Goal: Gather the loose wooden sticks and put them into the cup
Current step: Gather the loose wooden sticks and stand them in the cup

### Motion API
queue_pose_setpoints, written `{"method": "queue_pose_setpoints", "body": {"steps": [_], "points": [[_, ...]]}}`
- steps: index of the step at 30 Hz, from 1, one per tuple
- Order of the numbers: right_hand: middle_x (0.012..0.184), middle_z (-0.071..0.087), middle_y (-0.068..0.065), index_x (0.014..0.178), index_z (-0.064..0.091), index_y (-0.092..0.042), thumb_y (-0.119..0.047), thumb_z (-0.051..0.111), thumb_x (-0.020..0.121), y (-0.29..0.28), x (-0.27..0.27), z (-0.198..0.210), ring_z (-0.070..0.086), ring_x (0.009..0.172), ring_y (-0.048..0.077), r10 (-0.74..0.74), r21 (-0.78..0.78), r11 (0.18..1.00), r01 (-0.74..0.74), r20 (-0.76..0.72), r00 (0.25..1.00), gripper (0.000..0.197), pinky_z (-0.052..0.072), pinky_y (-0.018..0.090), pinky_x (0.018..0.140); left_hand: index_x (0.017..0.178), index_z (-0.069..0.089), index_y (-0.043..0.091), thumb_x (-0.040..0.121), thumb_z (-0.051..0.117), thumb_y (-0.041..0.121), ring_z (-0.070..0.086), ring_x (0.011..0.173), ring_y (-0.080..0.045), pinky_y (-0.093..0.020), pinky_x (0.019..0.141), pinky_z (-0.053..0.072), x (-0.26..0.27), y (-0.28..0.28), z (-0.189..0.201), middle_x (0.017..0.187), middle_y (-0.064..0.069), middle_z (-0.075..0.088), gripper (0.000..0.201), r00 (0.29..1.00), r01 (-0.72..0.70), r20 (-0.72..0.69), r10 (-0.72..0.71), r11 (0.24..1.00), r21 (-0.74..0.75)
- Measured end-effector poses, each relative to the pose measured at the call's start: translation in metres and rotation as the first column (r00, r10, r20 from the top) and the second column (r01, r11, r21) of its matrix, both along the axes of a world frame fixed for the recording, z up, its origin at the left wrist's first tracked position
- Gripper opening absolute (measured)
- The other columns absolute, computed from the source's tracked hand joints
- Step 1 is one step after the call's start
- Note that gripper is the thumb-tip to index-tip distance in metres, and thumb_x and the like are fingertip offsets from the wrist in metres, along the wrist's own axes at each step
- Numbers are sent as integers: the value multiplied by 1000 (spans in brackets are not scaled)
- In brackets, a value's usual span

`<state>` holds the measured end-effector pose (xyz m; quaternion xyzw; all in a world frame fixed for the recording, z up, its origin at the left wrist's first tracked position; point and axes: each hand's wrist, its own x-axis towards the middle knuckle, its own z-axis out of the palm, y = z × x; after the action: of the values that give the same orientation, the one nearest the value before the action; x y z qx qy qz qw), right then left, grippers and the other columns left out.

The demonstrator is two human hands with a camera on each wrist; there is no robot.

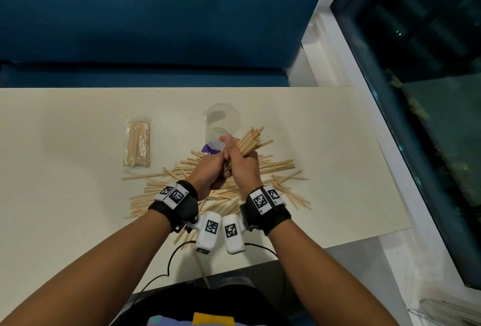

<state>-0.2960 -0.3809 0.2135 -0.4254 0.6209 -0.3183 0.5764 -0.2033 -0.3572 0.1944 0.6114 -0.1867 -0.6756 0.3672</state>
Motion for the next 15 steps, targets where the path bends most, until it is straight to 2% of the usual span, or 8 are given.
{"method": "queue_pose_setpoints", "body": {"steps": [1,3,4,6,8,10,13,15], "points": [[79,74,-9,90,76,-22,-49,72,90,-1,-1,1,72,79,12,24,-10,1000,-24,2,1000,28,62,41,83,79,55,14,108,44,38,29,45,-12,-25,47,19,0,0,1,56,-1,43,39,1000,-21,18,21,1000,-11],[87,76,-4,95,73,-20,-36,75,91,-2,-3,5,73,82,9,63,-70,996,-61,28,998,16,60,33,76,76,56,13,108,47,36,26,46,-11,-26,47,19,2,0,2,56,0,43,40,998,-51,42,52,998,-27],[93,75,-2,102,69,-17,-30,77,90,-3,-6,9,73,84,8,54,-113,992,-46,63,997,20,58,27,75,76,58,12,108,47,35,26,46,-10,-27,47,19,4,1,3,55,1,44,41,997,-53,52,54,998,-31],[110,71,0,117,58,-14,-31,79,88,-8,-13,15,70,93,8,-17,-266,963,37,76,997,40,55,21,79,76,61,10,107,47,35,27,46,-11,-27,48,20,8,2,3,56,1,48,42,996,-39,78,42,999,-30],[119,66,-1,122,54,-16,-35,70,95,-13,-22,21,65,101,7,-89,-486,873,45,-67,994,36,51,16,82,75,64,11,105,47,33,30,47,-11,-27,50,23,11,3,2,57,2,50,41,994,-18,110,19,1000,-15],[110,67,-1,114,62,-13,-29,52,105,-16,-27,23,64,96,8,-31,-594,794,-130,-252,967,21,48,15,78,79,65,11,104,48,31,32,47,-10,-26,50,23,13,4,2,57,2,53,37,993,1,122,0,1000,-13],[87,66,-1,92,67,-11,-24,37,109,-16,-27,19,61,79,8,142,-512,768,-384,-450,882,37,44,20,71,87,68,9,104,49,32,38,45,-8,-23,47,25,14,7,2,63,-1,60,34,993,0,117,1,1000,-7],[88,62,-1,89,64,-12,-28,37,109,-15,-27,24,57,78,11,256,-436,723,-536,-552,794,38,44,24,72,87,67,9,104,50,33,39,46,-9,-23,49,25,17,9,-1,65,-2,59,34,992,4,126,-6,1000,16]]}}
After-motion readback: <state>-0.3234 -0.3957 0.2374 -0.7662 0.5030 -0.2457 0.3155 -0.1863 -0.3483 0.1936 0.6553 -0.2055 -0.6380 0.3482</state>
